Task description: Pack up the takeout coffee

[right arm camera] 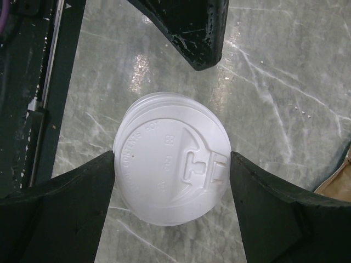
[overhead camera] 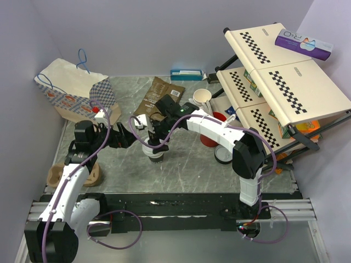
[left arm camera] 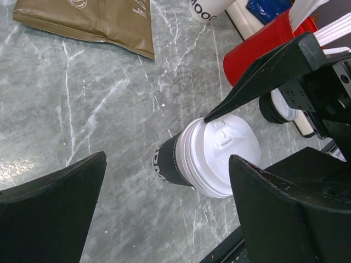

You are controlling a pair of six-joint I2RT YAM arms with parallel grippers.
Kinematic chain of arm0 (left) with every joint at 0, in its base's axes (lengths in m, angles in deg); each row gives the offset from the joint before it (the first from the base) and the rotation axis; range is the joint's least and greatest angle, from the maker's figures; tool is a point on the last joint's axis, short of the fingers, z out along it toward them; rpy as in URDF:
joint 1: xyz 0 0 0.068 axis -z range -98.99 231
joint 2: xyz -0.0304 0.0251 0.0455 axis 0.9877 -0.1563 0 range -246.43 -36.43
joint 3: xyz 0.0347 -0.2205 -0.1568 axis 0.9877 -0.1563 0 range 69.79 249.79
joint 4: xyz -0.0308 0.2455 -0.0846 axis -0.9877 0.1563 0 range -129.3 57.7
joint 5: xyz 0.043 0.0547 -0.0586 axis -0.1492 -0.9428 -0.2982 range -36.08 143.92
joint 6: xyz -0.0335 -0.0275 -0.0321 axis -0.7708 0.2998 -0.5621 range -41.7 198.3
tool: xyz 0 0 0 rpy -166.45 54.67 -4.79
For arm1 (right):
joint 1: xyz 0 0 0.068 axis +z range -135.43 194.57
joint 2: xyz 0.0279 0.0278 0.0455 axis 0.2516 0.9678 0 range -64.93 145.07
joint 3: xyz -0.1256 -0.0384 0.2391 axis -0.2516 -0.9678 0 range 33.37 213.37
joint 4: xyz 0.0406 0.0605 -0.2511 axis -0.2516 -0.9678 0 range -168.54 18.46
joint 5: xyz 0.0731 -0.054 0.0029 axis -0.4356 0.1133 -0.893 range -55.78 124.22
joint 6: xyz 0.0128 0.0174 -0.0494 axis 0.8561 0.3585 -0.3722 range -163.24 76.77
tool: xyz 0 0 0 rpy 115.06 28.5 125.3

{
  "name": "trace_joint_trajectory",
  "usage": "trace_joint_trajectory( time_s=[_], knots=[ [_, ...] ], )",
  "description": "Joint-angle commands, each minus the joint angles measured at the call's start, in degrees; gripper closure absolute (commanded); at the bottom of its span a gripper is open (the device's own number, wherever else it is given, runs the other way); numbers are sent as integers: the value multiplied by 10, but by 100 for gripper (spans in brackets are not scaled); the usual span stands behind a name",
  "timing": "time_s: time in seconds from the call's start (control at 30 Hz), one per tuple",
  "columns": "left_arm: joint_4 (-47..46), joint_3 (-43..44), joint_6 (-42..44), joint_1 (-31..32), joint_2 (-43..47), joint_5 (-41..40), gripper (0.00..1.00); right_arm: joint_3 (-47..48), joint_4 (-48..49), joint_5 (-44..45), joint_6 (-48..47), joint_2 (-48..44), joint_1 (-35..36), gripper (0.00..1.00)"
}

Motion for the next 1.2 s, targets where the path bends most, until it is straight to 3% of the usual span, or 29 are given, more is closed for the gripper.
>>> trace_joint_trajectory(
  time_s=[0.0, 0.17, 0.7, 0.8, 1.0, 1.17],
  knots=[
    [-25, -8, -9, -3, 3, 17, 1, 27, -2, -18, 23, -37, 2, 24],
    [-31, -12, -10, -2, 0, 22, 1, 21, 3, -12, 47, -34, 0, 19],
    [-63, -81, -94, -4, -5, 66, 1, -29, 63, -27, 168, -45, -34, 18],
    [-86, -79, -115, -8, -39, 108, 7, -37, 70, -29, 181, -53, -40, 18],
    [-161, -106, -167, -14, -66, 180, 30, -49, 77, -36, 191, -59, -42, 18],
    [-156, -107, -167, -14, -81, 179, 32, -56, 86, -43, 205, -61, -42, 18]
  ],
)
